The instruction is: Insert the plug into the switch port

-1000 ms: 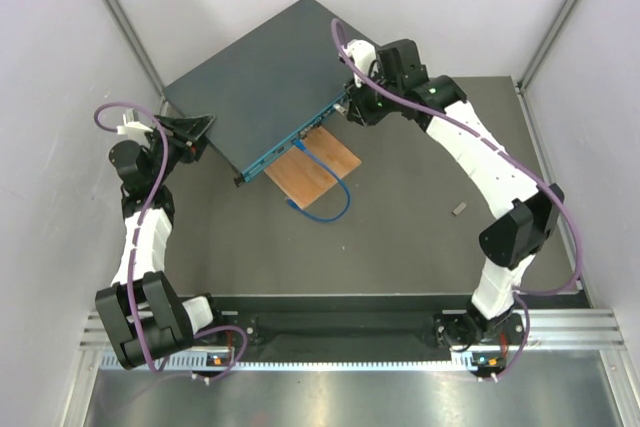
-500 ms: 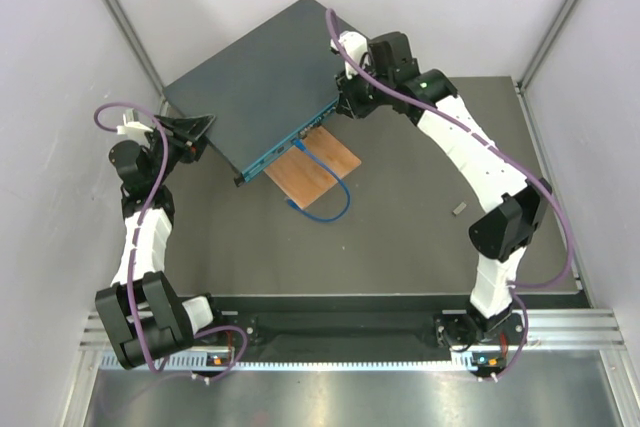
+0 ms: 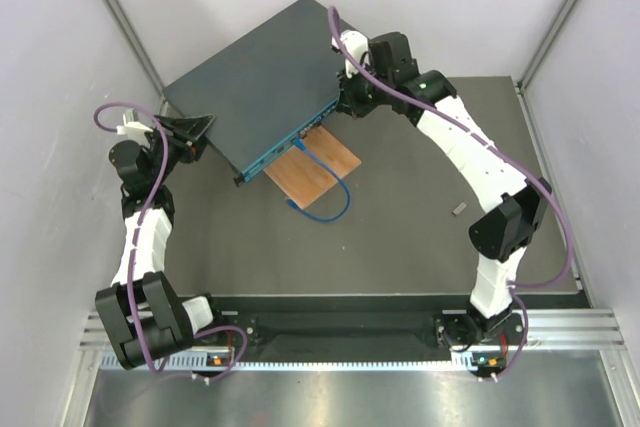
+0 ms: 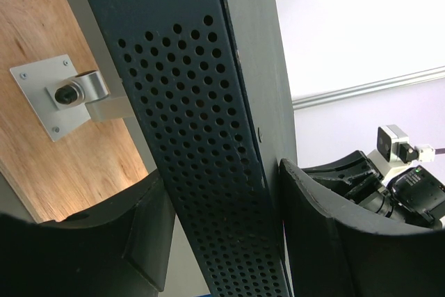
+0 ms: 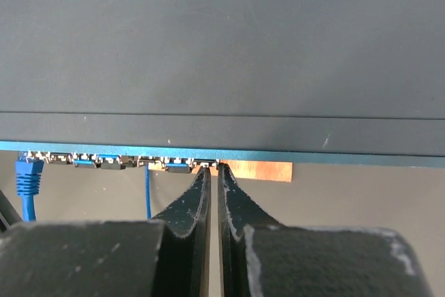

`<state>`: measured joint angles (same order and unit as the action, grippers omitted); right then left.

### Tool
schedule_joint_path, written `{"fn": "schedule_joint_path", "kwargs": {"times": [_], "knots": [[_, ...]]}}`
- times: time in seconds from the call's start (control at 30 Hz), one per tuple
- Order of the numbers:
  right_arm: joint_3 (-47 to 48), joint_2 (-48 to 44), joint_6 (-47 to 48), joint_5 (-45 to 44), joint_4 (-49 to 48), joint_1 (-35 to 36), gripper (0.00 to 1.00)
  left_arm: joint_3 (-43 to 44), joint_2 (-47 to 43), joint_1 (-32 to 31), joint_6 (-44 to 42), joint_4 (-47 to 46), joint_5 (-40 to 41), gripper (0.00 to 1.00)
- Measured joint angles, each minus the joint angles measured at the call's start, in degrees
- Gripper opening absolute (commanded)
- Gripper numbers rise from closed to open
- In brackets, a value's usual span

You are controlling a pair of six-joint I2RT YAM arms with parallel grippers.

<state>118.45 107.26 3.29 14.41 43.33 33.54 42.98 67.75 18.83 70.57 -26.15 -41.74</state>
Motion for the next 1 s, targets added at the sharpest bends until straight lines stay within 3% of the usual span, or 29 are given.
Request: {"fn": "schedule_joint_path", "kwargs": {"times": [0.17, 0.27, 0.37, 0.43, 0.5, 0.53, 0.63, 0.67, 0.73, 0.9, 1.0], "knots": [[-0.9, -0.3, -0.2, 0.1, -1.0, 0.0, 0.00, 0.0, 0.0, 0.0, 0.0, 0.1, 0.1, 0.00], [-1.6, -0.7, -0.1, 0.2, -1.6, 0.0, 0.02, 0.3, 0.0, 0.0, -0.3, 0.7, 0.0, 0.05], [-3.0, -1.5, 0.3, 0.2, -2.7, 0.0, 0.11, 0.9, 0.0, 0.0, -0.9, 1.9, 0.0, 0.21], [-5.4, -2.8, 1.2, 0.3, -4.7, 0.0, 0.24, 1.6, 0.0, 0.0, -1.5, 3.2, -0.3, 0.39], [-8.9, -4.7, 2.6, 0.3, -6.8, -0.1, 0.30, 2.1, 0.0, 0.1, -1.8, 4.1, -0.6, 0.49], [-10.4, -5.6, 3.2, 0.5, -7.4, -0.2, 0.35, 2.2, 0.0, 0.2, -1.9, 4.5, -0.8, 0.61], [-13.9, -8.4, 4.8, 1.2, -7.2, -1.1, 0.49, 2.6, 0.3, 0.8, -4.0, 5.0, -1.3, 0.77], [-14.9, -9.5, 5.3, 1.6, -6.9, -1.6, 0.53, 2.7, 0.4, 1.0, -5.0, 5.3, -1.3, 0.87], [-16.4, -11.8, 6.4, 2.1, -6.0, -3.2, 0.63, 2.7, 0.8, 1.7, -6.7, 6.0, -1.8, 0.96], [-20.7, -18.8, 9.2, 2.8, -3.9, -9.8, 0.74, 2.9, 0.3, 5.9, -9.9, 9.2, -4.1, 0.99], [-23.2, -22.1, 11.6, 3.0, -2.1, -14.8, 0.82, 5.0, -1.5, 9.7, -14.5, 16.2, -3.6, 0.99]]}}
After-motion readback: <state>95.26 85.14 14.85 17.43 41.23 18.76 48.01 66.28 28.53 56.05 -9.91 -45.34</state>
